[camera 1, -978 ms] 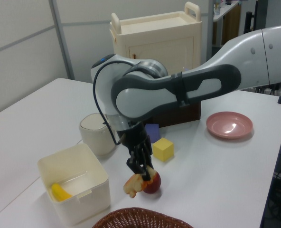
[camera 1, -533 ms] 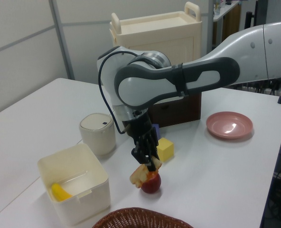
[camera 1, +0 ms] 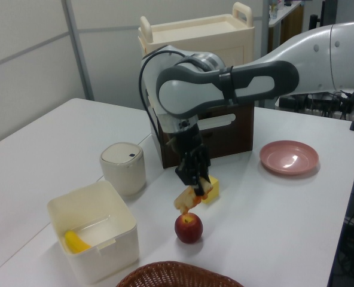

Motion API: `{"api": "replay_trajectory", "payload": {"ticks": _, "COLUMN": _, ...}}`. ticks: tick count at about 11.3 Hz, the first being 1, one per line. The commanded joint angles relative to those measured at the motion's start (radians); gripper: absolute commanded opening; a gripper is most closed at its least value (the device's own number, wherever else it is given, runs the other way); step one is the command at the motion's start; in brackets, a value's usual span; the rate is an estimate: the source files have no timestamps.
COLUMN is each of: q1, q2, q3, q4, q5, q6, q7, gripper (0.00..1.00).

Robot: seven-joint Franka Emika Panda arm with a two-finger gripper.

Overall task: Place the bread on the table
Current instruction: 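Lift the bread roll out of the basket and carry it beside the apple, then lower the bread roll onto the table and open the gripper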

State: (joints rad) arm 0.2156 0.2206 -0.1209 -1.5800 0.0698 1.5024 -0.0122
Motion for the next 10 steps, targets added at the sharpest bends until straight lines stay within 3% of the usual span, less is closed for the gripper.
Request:
{"api": "replay_trajectory", "payload": {"ticks": 1, "q1": -0.065, "q2": -0.015, "q3": 0.0, "q4": 0.003, "q5": -0.01, "q6": -0.024, "q7": -0.049, "gripper": 0.44}}
{"api": "replay_trajectory", "payload": {"ticks": 2, "q1": -0.067, "q2": -0.014, "q3": -0.002, "q4": 0.003, "q5": -0.01, "q6": -0.024, "q7": -0.049, "gripper": 0.63}}
{"api": "replay_trajectory", "payload": {"ticks": 3, "q1": -0.079, "q2": -0.013, "q3": -0.002, "q4": 0.003, "q5": -0.011, "q6": -0.024, "q7": -0.04, "gripper": 1.0}}
{"api": "replay_trajectory", "payload": {"ticks": 6, "q1": -0.088, "q2": -0.018, "q3": -0.002, "q4": 0.008, "q5": -0.021, "q6": -0.027, "q7": -0.041, "gripper": 1.0}}
{"api": "replay_trajectory", "payload": {"ticks": 10, "q1": -0.091, "q2": -0.064, "q3": -0.003, "q4": 0.031, "q5": -0.091, "q6": -0.04, "q7": -0.037, "gripper": 1.0}}
